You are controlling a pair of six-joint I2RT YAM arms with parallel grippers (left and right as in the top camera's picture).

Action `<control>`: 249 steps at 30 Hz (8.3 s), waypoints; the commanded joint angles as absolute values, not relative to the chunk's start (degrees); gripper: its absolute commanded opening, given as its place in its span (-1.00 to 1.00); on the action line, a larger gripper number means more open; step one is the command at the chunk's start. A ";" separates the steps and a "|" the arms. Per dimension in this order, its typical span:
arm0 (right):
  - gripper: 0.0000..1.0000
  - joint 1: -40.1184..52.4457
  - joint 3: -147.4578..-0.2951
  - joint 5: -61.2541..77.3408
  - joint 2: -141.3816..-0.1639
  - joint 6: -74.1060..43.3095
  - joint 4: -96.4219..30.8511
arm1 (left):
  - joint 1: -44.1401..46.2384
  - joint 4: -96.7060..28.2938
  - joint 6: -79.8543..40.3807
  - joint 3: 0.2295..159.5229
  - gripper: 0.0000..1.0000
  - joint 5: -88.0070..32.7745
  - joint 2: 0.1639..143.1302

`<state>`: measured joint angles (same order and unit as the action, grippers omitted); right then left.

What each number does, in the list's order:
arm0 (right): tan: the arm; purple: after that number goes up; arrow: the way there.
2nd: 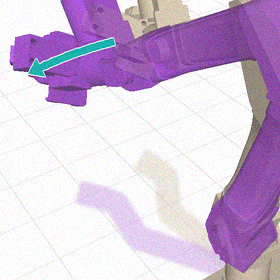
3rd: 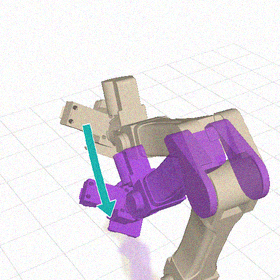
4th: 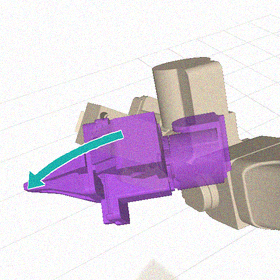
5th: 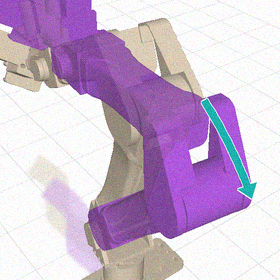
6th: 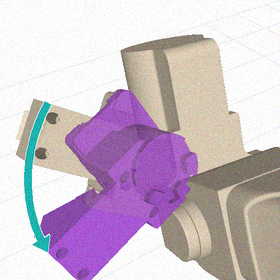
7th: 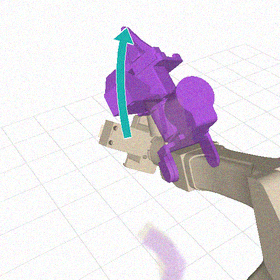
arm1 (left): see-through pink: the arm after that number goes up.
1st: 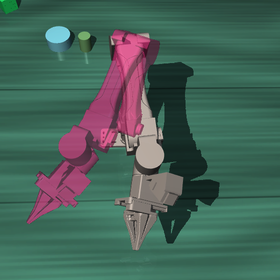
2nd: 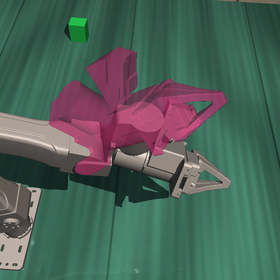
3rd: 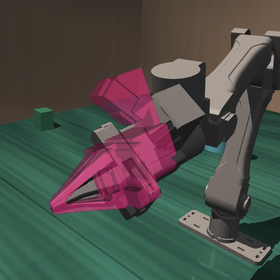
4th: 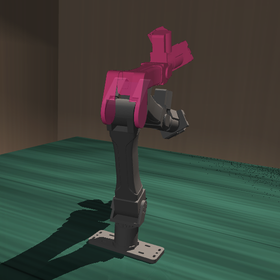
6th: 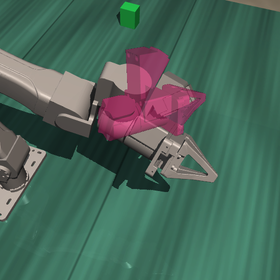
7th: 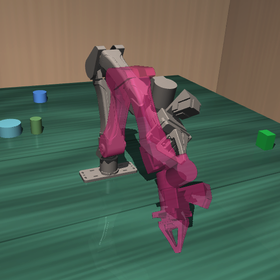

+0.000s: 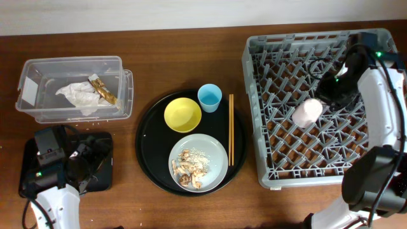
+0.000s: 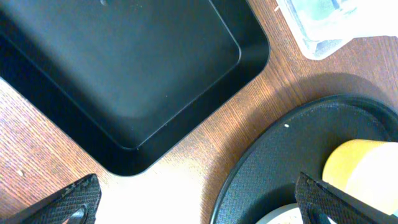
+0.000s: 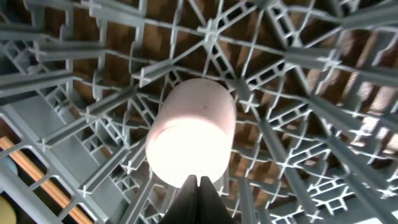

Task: Sort waste into correct bins and load items into the dishwasher rack
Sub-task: 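Carry the pink cup to the dish rack and place it upside down, then move the right gripper back to the tray and grasp the blue cup, then place the blue cup in the dish rack beside the pink cup, then move the right gripper to the yellow bowl on the tray, then grasp the yellow bowl rim with the right gripper and lift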

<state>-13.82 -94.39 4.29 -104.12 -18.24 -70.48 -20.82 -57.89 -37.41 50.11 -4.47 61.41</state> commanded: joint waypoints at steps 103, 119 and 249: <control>-0.92 -19.97 -77.41 72.64 -104.66 37.71 -89.60 | -21.17 -57.95 -37.95 50.09 0.98 -4.69 61.39; -0.92 -17.98 -72.16 81.60 -114.48 31.00 -74.13 | -21.17 -57.95 -37.95 50.09 0.98 -4.69 61.39; -0.55 49.50 -115.70 -9.72 -136.25 -16.97 -51.68 | -21.17 -57.95 -37.95 50.09 0.98 -4.69 61.39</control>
<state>49.65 -114.74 -8.12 -135.94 -16.71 -51.79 -20.82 -57.89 -37.39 50.09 -4.47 61.41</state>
